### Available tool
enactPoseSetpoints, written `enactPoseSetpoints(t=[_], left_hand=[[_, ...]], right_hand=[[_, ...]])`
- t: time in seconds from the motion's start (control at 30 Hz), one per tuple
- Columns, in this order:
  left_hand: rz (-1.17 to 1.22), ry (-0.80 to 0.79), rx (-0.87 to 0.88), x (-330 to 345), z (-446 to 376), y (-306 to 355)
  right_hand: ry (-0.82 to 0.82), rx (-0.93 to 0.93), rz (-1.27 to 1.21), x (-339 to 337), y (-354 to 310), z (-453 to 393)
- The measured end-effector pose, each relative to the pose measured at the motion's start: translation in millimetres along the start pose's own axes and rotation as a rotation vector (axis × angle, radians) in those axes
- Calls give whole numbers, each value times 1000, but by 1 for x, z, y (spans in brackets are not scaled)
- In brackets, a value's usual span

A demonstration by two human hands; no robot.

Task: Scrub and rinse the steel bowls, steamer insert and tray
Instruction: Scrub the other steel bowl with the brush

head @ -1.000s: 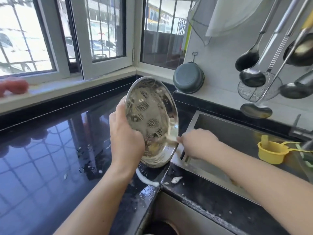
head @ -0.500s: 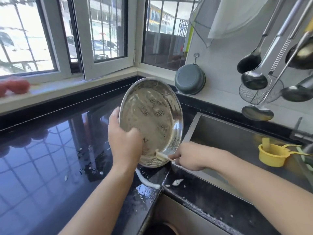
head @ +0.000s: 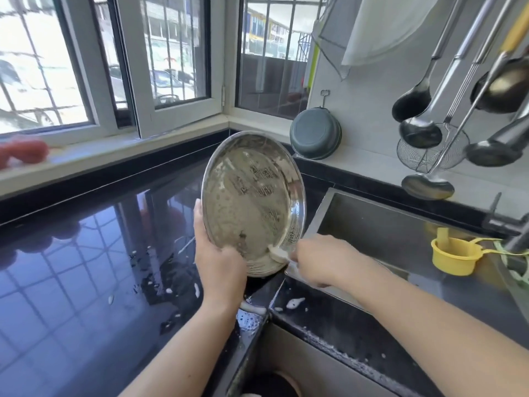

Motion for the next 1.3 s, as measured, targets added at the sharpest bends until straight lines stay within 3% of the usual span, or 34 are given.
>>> enactPoseSetpoints(t=[0.1,0.23,0.37,0.43,0.57,0.73,0.9,1.07,1.17,1.3], left_hand=[[-11,0,37,0,0,3],[-16,32,68,-2,-3,3],[-25,11,87,-2,-6,2],[-31,-4,102,0,-5,1],[-44,-17,117,3,-5,-2],[-57,-31,58,2,-1,3],[-48,-19,29,2,-4,3],[-131,-86,27,-3,-25,22],[-141,-111,80,-8,-41,38],[-33,87,27,-11,-32,34]], right_hand=[[-39,-11,16,-3,-2,-7],[-94,-186,-330,-7,-20,5],[-11,4,-254,26,6,22],[35,108,-365,40,8,37],[174,15,-640,54,-23,67],[220,189,-398,61,-6,56],[265,14,-611,50,-39,74],[165,180,-334,52,-4,45],[137,60,-342,39,-15,36],[90,-86,-551,29,-46,25]])
Point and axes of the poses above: each hand's wrist, its own z-axis away from the middle knuckle, its own x-axis out of the palm, y = z × x, the point moved 1 cm from there along -z, towards the middle knuckle, and after that the axes turned 14 degrees about y, right-handed, at the moved point
